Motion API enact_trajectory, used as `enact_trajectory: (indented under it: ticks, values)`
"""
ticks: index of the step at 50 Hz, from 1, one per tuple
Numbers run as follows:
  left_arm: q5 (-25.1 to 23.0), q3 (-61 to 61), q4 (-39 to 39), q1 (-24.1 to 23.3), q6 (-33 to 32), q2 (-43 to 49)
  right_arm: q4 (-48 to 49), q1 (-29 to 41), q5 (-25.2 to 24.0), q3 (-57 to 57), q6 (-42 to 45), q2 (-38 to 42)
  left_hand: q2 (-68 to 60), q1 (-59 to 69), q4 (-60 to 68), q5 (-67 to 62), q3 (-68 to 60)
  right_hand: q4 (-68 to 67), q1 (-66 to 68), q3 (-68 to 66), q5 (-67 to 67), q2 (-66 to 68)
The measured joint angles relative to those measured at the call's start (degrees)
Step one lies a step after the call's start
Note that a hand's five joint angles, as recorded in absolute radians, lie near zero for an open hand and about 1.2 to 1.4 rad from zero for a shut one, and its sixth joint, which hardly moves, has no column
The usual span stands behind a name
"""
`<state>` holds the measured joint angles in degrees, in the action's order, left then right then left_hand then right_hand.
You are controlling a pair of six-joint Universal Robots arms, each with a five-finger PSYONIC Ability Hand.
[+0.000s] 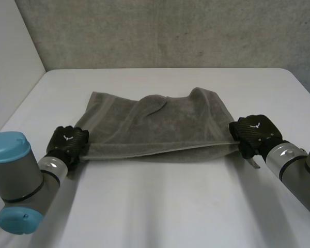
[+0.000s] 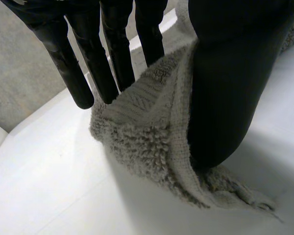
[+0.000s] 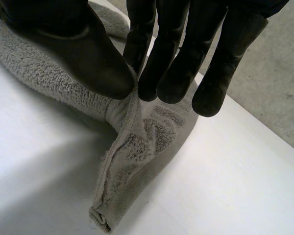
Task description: Fold the towel.
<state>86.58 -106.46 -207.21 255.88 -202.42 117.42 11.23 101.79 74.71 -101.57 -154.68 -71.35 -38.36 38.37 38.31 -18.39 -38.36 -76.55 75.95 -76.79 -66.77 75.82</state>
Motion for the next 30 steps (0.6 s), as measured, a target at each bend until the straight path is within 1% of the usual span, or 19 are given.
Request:
enact_trajectory:
  ticks: [5,10,12,19,23,27,30]
  values:
    - [0.0,0.8,0.7,0.5,0.0,0.3,0.0,-0.1,0.0,0.0,0.0,0.0,-7.9,8.3,7.9,-7.7,-7.9,0.0,0.0,0.0,0.0,0.0]
    - [-0.1,1.2,0.7,1.4,0.1,0.5,0.0,-0.1,0.0,0.0,0.0,0.0,-25.6,24.9,25.7,-25.4,-25.4,0.0,0.0,0.0,0.0,0.0]
    - [-0.1,1.2,0.6,1.7,0.1,0.5,0.1,-0.1,0.1,0.0,0.0,0.0,-28.5,27.6,28.4,-27.9,-28.0,0.0,0.0,0.0,0.0,0.0]
    - [0.0,1.1,0.4,2.0,0.1,-0.4,0.2,-0.1,0.0,0.0,0.0,-0.3,-31.0,29.7,31.1,-30.4,-30.6,0.0,0.0,0.0,0.0,0.5]
    - [0.1,0.7,0.3,1.9,-0.1,-3.5,-0.1,-0.3,0.0,0.5,0.2,-1.7,-31.2,30.0,31.4,-30.4,-30.8,0.0,0.0,0.0,0.0,0.6]
    - [0.1,0.1,0.5,1.9,-0.2,-9.2,-1.4,-0.9,0.1,1.6,0.5,-6.5,-31.3,30.0,31.4,-30.7,-30.9,0.0,0.0,0.0,0.0,0.6]
    - [0.0,-0.5,0.6,1.9,-0.3,-16.6,-4.1,-1.8,-0.2,3.4,0.6,-13.0,-31.3,30.0,31.4,-30.7,-30.9,0.0,0.0,0.0,0.0,0.6]
